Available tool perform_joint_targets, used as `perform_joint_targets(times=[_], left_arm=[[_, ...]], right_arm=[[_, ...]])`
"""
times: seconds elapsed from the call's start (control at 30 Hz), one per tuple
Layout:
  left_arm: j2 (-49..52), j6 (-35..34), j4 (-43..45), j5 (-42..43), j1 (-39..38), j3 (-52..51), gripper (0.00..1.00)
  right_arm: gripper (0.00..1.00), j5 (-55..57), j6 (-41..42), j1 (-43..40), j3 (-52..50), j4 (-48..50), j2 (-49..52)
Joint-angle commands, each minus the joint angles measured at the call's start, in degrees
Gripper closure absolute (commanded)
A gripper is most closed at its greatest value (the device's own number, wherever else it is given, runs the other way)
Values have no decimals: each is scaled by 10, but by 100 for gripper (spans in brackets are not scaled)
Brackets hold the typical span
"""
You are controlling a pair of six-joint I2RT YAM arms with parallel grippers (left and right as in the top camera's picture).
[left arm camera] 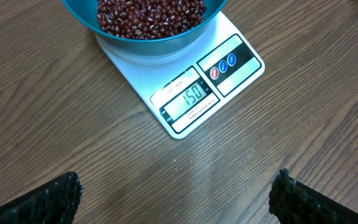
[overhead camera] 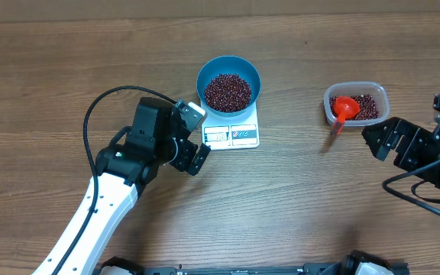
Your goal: Scoop item into bowl and weigh 150g on scale
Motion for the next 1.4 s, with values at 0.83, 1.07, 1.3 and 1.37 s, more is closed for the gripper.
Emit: perform_joint_targets(times=[0.83, 1.07, 1.3, 1.37], left_arm=[[3, -7, 0, -3, 2, -1, 0], [3, -7, 1, -3, 2, -1, 0], [3, -7, 0, -3, 2, -1, 0], [3, -7, 0, -3, 2, -1, 0]], right_arm=[[0, 164, -32, 198, -338, 485, -269], [0, 157, -30, 200, -566, 695, -398], [0, 158, -30, 221, -733, 811, -503], [0, 159, -30, 225, -762, 831, -520]])
